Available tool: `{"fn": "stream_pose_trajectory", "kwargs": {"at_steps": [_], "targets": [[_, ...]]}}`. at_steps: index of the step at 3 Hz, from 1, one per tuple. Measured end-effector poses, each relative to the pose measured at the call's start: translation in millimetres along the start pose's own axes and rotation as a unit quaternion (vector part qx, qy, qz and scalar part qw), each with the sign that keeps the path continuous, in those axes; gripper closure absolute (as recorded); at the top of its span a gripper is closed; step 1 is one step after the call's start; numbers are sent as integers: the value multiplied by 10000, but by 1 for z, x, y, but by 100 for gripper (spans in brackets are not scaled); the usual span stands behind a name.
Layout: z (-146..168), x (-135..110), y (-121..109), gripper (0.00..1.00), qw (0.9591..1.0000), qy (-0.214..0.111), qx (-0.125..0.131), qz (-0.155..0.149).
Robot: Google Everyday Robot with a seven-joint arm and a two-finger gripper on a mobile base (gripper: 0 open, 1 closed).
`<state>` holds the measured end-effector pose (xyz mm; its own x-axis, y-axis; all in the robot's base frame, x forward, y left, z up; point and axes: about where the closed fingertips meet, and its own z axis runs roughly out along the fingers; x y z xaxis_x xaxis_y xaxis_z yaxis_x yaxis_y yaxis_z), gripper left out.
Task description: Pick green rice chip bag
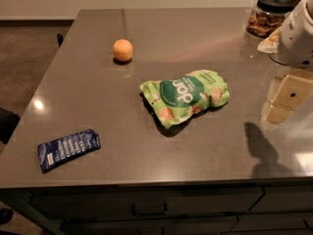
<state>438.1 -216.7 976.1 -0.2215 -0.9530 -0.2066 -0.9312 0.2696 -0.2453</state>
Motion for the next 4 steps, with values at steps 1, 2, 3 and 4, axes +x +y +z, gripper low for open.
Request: {"fn": "stream_pose_trajectory", "kwargs": {"at_steps": [1, 2, 3, 4], "targets": [[0, 0, 0, 0, 10000, -5, 9, -2], [10, -14, -5, 0, 9998, -93, -18, -159], [34, -33, -17, 0, 9991, -222, -59, -359], [56, -54, -34, 0, 9975, -452, -75, -530]]}}
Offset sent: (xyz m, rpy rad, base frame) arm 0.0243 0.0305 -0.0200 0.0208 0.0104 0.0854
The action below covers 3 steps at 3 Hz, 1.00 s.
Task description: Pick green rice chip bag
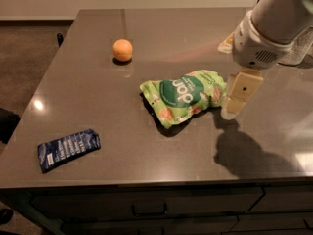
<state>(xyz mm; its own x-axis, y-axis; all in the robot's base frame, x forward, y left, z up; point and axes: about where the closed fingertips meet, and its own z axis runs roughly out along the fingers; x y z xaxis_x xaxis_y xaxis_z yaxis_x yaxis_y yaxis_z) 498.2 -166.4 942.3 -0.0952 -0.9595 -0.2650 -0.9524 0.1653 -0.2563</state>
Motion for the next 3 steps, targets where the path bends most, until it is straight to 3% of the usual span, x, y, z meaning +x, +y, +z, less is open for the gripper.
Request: {"fn": "stream_pose_trajectory", "kwargs": {"at_steps": [1, 3], "targets": [[33, -20, -21, 0, 9994, -142, -87, -306], [77, -36, -24, 0, 9957, 63, -572, -732]]}}
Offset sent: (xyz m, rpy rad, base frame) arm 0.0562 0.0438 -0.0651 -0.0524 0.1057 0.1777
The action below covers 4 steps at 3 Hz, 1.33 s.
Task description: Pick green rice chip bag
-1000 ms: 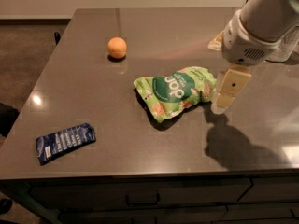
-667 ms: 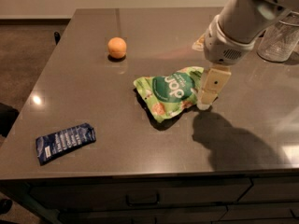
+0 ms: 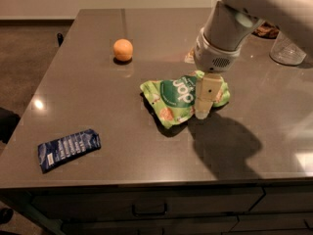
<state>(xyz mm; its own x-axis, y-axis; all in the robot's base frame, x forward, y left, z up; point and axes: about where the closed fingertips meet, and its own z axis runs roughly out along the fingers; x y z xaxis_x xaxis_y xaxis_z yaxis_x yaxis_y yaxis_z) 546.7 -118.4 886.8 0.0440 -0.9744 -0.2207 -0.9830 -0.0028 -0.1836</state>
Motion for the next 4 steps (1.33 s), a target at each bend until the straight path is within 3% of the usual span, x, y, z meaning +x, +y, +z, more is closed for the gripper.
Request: {"fn": "stream_pose_trajectory", "kwargs": {"at_steps": [1, 2, 3, 4], "targets": [[17, -5, -1, 0, 9996, 95, -206, -148], [30, -8, -1, 14, 9987, 149, -423, -229], [37, -11, 1, 37, 9977, 176, -601, -273], [30, -13, 0, 60, 9974, 193, -619, -326]]}}
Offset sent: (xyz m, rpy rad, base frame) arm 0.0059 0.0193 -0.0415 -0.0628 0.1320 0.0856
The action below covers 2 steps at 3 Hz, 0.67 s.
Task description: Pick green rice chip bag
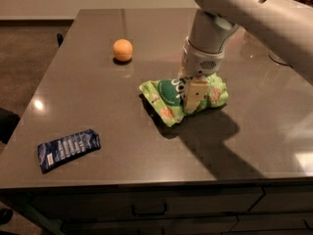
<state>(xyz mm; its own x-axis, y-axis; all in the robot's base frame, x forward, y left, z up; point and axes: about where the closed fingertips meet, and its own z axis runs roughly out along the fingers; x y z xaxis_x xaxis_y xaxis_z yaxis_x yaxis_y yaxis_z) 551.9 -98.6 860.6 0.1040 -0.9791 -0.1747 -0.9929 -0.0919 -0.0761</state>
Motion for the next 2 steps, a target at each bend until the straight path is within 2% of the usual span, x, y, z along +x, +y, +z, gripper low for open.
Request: {"fn": "stream_pose_trajectory", "kwargs": {"at_steps": [1, 2], "targets": [[-25, -1, -2, 84, 9999, -91, 108, -51], [-59, 1, -7, 100, 9992, -328, 248, -29]]}}
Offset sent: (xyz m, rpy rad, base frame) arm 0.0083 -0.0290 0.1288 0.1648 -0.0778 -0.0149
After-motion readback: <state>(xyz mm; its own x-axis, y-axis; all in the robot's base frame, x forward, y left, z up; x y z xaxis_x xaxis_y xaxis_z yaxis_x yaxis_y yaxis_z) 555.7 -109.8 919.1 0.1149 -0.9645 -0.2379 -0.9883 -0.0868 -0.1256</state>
